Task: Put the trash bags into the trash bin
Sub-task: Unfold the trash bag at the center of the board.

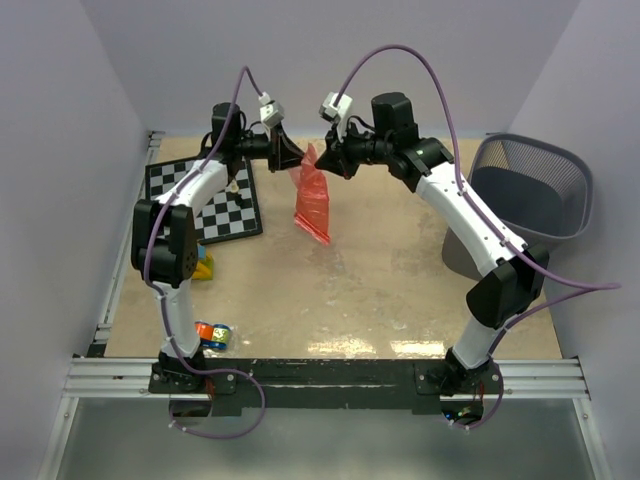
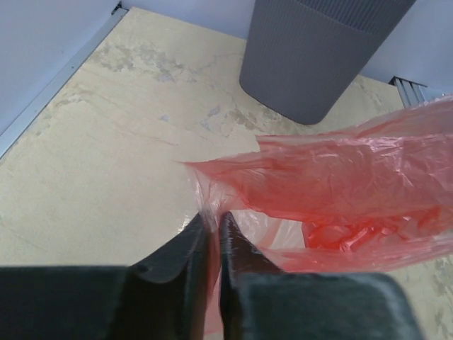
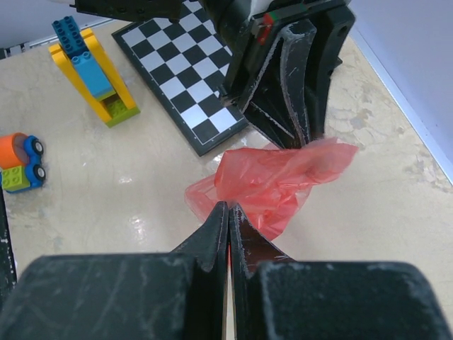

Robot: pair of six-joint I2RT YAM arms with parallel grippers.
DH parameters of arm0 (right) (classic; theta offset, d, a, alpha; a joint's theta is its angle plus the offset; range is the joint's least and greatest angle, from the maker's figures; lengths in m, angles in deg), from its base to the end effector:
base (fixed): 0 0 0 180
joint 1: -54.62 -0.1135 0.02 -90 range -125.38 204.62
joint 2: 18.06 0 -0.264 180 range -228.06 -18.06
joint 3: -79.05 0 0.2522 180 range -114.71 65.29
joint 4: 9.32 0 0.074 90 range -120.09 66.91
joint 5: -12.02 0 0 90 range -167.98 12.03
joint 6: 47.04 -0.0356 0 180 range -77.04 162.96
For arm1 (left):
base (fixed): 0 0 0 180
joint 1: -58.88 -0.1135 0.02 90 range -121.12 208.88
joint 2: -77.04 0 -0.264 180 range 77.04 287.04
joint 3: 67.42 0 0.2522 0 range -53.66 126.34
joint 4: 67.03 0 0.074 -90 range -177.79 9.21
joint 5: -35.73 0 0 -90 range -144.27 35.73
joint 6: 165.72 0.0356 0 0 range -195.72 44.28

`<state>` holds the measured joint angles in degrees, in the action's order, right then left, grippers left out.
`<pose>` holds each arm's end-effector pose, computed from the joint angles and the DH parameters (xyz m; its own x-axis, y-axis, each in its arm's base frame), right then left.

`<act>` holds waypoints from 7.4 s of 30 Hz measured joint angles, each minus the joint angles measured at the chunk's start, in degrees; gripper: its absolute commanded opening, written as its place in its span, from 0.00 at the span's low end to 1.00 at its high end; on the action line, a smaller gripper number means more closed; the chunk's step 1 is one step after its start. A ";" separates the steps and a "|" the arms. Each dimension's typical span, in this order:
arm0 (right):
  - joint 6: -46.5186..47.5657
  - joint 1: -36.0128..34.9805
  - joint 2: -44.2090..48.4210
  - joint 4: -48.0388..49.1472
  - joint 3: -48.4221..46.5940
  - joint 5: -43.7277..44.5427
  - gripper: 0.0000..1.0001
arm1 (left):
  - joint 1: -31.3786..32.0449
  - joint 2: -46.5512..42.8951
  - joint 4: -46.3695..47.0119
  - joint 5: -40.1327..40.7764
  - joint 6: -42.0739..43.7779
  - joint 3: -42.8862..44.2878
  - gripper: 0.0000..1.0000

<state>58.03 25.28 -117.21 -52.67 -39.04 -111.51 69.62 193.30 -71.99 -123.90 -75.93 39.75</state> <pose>0.3346 0.2107 0.4132 -0.1277 -0.3204 -0.9386 -0.9115 0.4110 -0.0163 0.4552 -0.1203 0.2894 -0.2420 0.0446 -0.9692 0.9575 0.1727 -0.2311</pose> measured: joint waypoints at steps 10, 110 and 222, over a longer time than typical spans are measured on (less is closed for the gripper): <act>-5.46 2.27 0.00 2.05 0.79 13.66 0.00 | -1.07 -4.39 -7.89 10.56 4.96 -4.63 0.00; -21.14 3.30 -8.02 22.99 11.96 -18.53 0.00 | 1.42 -34.71 8.46 32.72 6.88 -20.68 0.00; -8.39 6.82 -0.33 14.67 15.06 -3.87 0.00 | 3.93 -37.24 0.46 43.58 13.11 -23.30 0.00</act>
<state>49.63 32.10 -117.54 -38.00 -23.98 -115.38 73.56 156.06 -71.53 -80.32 -62.81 16.45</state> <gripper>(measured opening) 0.007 0.011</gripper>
